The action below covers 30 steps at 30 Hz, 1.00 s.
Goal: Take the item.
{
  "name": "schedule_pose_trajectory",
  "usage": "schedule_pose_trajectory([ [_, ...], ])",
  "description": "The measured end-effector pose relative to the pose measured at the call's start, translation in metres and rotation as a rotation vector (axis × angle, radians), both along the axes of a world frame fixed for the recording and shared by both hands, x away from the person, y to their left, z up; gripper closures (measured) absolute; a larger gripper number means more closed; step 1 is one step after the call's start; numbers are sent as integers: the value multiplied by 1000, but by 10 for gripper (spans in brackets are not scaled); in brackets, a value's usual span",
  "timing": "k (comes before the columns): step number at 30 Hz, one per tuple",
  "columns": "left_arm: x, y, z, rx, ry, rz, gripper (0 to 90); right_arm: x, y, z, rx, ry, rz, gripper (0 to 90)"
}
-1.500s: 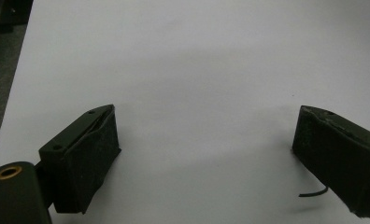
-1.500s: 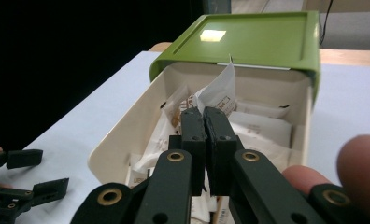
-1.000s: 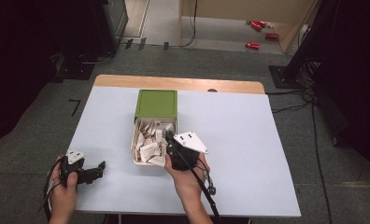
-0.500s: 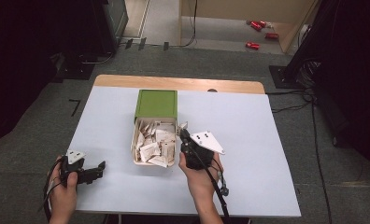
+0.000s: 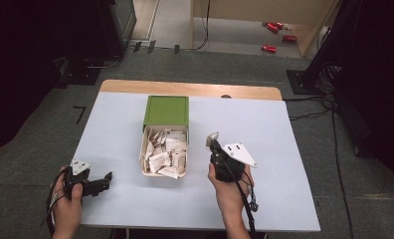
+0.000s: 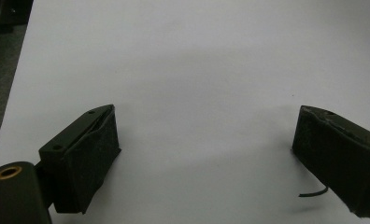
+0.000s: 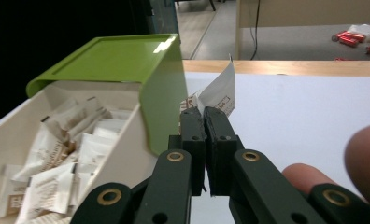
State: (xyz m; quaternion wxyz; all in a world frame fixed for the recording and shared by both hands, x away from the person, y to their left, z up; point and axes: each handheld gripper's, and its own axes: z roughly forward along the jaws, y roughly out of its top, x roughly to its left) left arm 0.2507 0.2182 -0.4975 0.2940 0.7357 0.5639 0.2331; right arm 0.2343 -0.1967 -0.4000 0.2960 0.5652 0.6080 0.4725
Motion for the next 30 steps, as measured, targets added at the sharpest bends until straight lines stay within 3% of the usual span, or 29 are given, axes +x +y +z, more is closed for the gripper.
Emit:
schedule_pose_trajectory([
  [6,0,0,0,0,0,0,76,-1,-13,-11,-18,17,-17,887],
  [20,0,0,0,1,0,0,77,-4,-44,-27,8,33,-62,887],
  [30,0,0,0,1,0,0,77,-3,-60,-49,-6,59,-83,887],
])
